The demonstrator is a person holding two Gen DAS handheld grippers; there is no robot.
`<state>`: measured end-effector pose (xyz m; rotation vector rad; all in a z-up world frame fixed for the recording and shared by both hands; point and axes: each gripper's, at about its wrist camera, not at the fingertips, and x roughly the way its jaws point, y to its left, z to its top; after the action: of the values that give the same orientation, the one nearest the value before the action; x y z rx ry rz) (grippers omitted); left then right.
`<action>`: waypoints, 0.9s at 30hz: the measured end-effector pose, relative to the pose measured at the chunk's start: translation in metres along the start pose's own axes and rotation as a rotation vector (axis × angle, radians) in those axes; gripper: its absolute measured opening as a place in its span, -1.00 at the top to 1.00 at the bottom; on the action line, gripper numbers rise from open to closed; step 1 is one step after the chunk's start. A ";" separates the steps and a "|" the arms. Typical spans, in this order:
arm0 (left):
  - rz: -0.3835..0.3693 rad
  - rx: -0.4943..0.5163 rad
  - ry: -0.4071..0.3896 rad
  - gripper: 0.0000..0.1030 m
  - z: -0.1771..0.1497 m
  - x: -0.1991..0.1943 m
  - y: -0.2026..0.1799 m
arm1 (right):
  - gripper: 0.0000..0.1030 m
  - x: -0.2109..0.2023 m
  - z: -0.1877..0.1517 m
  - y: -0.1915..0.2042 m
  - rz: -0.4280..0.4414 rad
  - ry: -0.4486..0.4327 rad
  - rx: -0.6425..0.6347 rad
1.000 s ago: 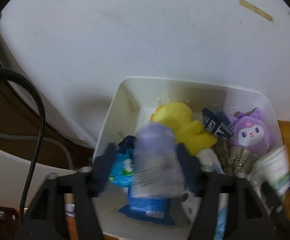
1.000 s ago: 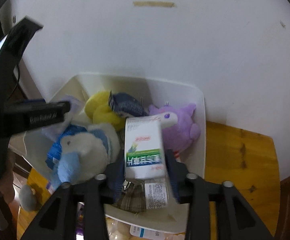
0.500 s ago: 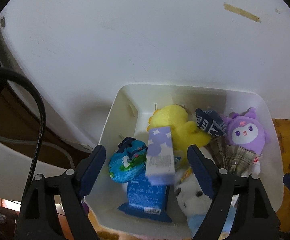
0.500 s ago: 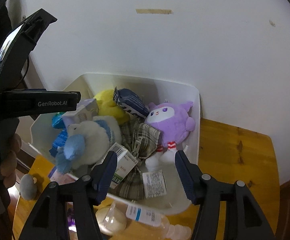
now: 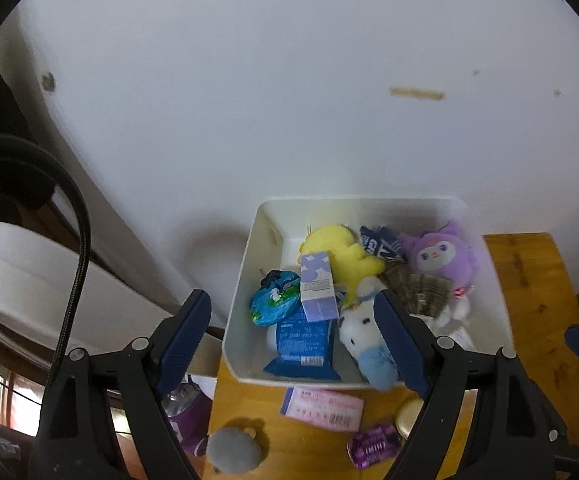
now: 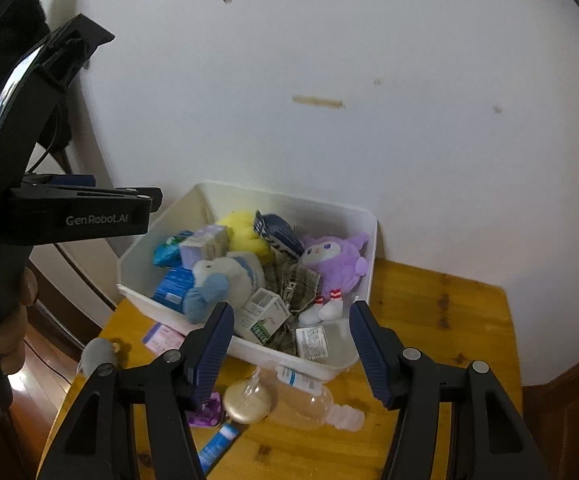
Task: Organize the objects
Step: 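Withdraw both grippers from the tray toward the remaining items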
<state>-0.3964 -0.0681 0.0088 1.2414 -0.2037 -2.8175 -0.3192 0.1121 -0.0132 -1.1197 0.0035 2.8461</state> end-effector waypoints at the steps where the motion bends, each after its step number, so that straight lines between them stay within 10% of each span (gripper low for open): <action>1: -0.003 0.001 -0.008 -0.67 -0.001 -0.008 0.001 | -0.19 -0.009 0.000 0.002 0.000 -0.009 -0.003; 14: -0.065 0.059 -0.072 -0.74 -0.045 -0.103 0.015 | -0.23 -0.094 -0.026 0.044 0.074 -0.062 -0.039; 27: -0.099 0.075 -0.042 -0.91 -0.104 -0.106 0.050 | -0.23 -0.084 -0.068 0.063 0.126 0.011 0.071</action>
<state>-0.2487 -0.1171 0.0240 1.2400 -0.2594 -2.9481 -0.2168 0.0405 -0.0080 -1.1599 0.1810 2.9228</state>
